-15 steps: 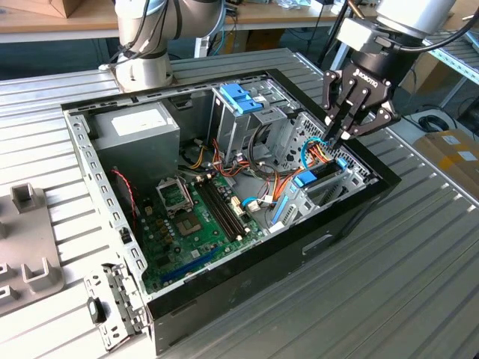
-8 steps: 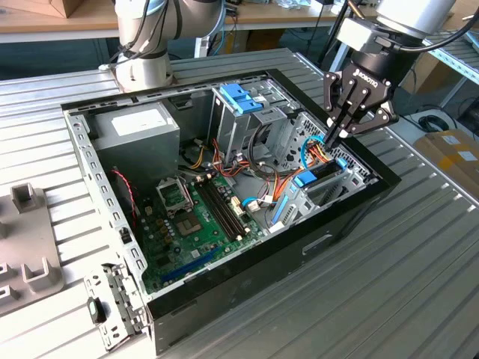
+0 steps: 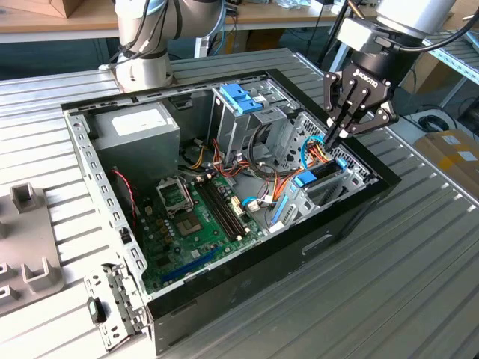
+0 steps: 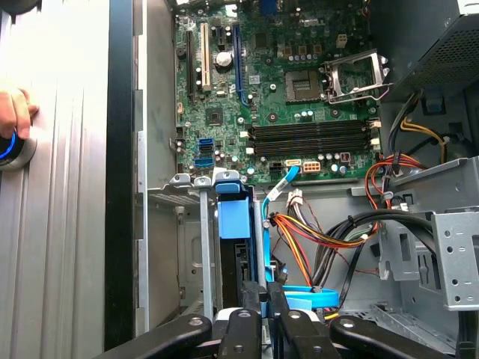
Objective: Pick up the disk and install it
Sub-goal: 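Insert the first disk wire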
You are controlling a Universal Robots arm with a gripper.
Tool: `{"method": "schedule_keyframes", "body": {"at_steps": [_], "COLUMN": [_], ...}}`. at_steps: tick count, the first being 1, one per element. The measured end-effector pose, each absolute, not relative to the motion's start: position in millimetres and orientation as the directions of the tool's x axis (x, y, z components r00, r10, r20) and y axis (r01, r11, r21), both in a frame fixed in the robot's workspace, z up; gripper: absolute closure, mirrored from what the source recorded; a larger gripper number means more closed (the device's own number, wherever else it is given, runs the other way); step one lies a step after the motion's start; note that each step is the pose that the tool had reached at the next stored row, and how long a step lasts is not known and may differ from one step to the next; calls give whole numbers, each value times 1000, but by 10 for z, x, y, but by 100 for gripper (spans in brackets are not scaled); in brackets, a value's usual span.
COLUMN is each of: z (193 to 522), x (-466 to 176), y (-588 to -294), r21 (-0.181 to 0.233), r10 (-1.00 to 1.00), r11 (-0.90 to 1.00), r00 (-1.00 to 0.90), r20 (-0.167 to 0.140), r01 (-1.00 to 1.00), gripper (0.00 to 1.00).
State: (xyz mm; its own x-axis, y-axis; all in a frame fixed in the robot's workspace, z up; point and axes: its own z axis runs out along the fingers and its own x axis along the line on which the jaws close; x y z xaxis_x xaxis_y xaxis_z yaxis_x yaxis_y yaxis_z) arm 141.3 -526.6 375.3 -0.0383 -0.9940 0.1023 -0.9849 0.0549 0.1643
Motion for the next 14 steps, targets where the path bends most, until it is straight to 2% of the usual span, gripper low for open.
{"method": "schedule_keyframes", "body": {"at_steps": [5,14], "z": [3753,3753], "x": [1412,1412], "y": [-5287,-5354], "r21": [165,172], "r10": [-995,-996], "r11": [53,23], "r00": [-38,-38], "r20": [93,-84], "r01": [-985,-985], "gripper": [84,84]}}
